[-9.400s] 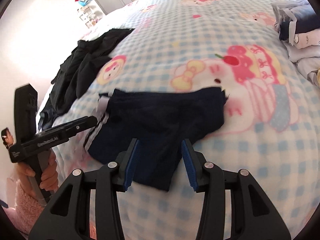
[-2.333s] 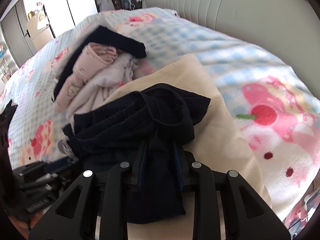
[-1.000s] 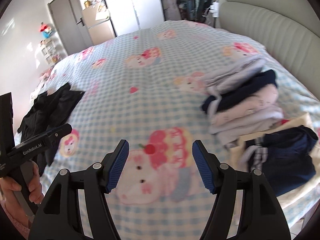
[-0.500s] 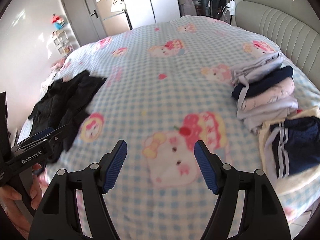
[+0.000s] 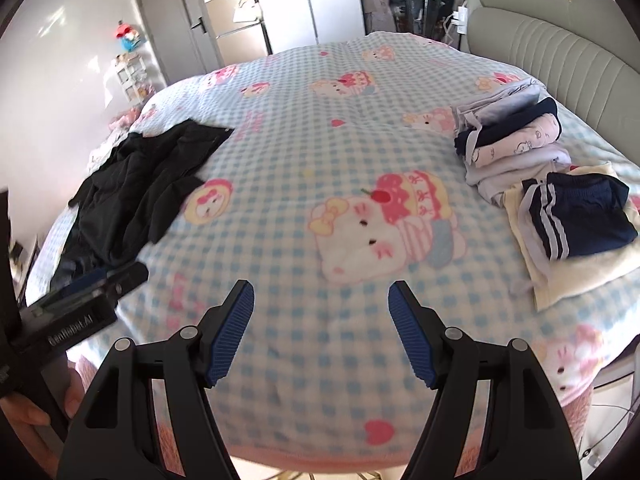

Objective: Fold clothes

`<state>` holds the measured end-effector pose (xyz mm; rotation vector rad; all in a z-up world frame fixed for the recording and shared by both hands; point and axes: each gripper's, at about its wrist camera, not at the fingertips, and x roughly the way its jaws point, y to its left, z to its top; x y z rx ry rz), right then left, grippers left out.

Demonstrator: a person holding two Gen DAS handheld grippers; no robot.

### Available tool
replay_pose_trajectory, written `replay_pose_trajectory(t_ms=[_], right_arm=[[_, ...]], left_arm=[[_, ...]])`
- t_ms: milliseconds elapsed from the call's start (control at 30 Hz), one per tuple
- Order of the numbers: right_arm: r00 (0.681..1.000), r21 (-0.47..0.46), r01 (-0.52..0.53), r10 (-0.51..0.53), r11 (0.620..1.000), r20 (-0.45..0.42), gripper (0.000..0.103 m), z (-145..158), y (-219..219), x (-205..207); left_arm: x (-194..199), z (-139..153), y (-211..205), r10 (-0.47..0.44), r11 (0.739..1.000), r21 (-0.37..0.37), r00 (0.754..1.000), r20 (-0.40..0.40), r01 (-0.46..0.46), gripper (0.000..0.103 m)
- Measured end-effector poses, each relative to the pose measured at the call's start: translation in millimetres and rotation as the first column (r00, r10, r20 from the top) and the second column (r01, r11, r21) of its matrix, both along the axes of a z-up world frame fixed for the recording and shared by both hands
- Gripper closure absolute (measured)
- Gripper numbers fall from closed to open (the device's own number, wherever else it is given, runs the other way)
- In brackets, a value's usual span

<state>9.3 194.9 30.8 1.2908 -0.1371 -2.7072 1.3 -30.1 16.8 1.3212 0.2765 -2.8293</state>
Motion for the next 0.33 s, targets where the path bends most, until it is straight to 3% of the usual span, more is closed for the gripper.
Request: replay_pose_trajectory(t_ms=[333], right_arm=[[0.999,-0.014,0.009,-0.009,1.000,0.040,0.032,-20,6,21]], left_arm=[[28,-7,11,-0.012,1.000,-0.003,1.000,0.005,0.012,0.017]])
